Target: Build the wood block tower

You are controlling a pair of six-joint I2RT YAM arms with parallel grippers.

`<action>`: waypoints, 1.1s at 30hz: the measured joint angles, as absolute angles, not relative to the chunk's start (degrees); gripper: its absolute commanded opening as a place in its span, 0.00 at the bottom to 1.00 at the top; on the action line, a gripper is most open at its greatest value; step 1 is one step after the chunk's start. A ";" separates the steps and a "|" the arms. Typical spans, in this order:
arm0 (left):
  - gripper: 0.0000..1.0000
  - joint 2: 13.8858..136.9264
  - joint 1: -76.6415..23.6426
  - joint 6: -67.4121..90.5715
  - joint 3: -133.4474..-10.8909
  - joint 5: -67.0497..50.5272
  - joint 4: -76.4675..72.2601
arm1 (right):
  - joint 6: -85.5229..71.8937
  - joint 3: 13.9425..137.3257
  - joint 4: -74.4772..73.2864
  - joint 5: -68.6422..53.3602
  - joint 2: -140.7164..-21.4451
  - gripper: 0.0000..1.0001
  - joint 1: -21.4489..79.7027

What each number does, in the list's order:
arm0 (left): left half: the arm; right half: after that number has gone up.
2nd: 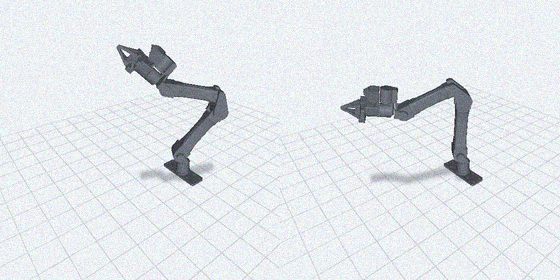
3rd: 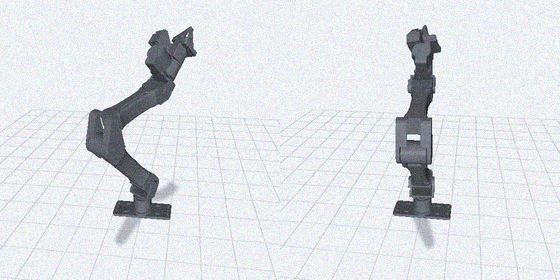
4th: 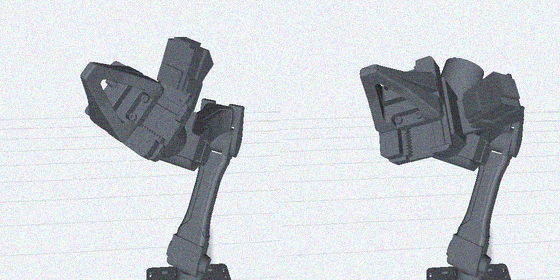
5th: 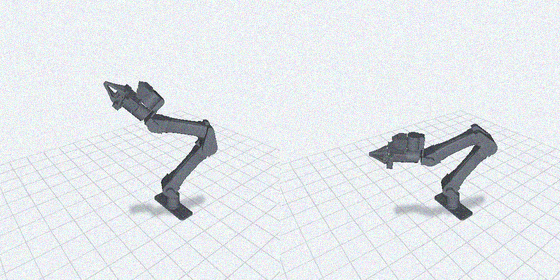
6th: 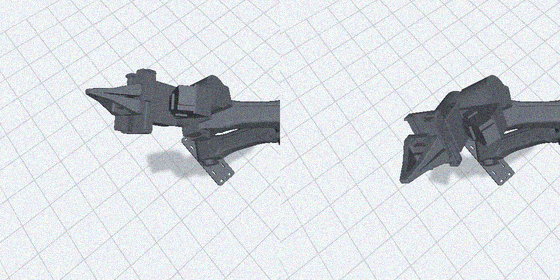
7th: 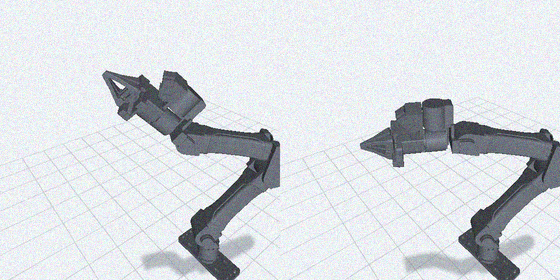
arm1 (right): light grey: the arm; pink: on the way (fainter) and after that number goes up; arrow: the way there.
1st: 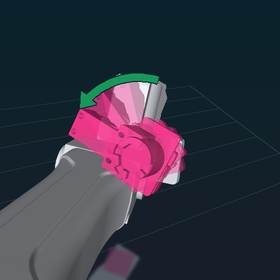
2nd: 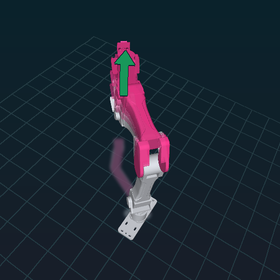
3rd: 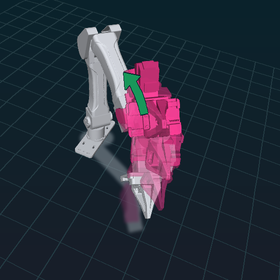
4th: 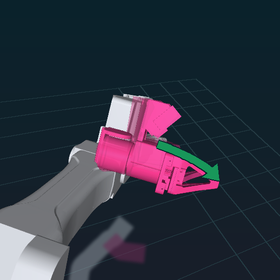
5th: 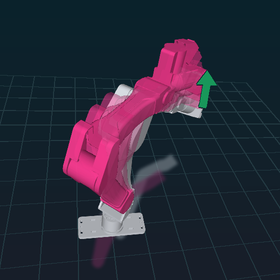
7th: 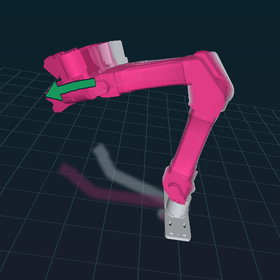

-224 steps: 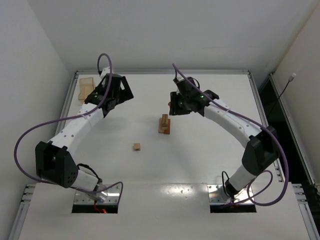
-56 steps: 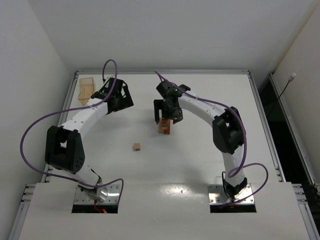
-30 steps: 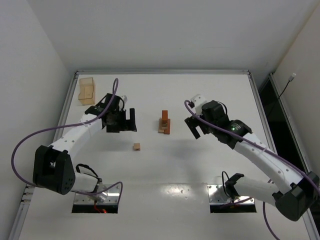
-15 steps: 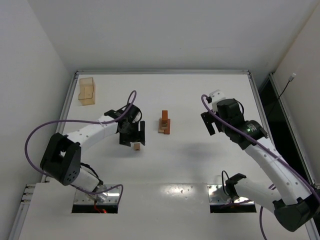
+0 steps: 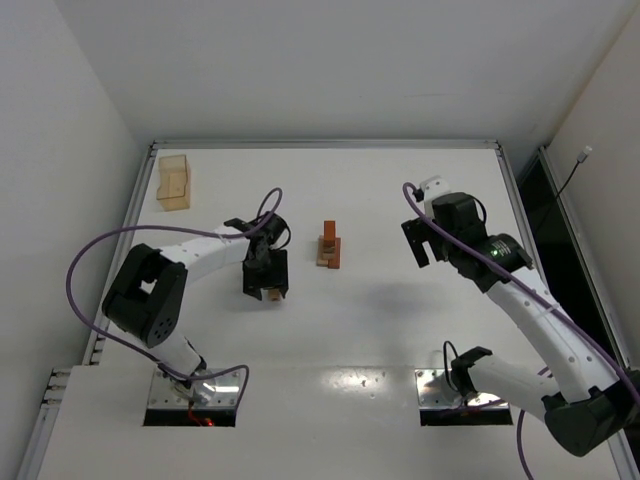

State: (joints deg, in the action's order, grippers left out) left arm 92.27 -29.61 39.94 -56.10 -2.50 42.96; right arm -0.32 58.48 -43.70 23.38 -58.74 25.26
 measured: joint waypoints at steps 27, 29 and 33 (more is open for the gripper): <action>0.24 96.75 -30.00 40.29 -60.20 -0.78 41.78 | -1.69 58.46 -42.41 21.52 -60.84 0.87 25.26; 0.23 96.77 -30.00 40.36 -60.25 -0.58 41.78 | -1.78 58.43 -42.28 21.10 -60.88 0.85 25.26; 0.12 96.77 -30.00 40.38 -60.27 -0.36 41.76 | -1.98 58.43 -42.02 20.53 -61.12 0.82 25.26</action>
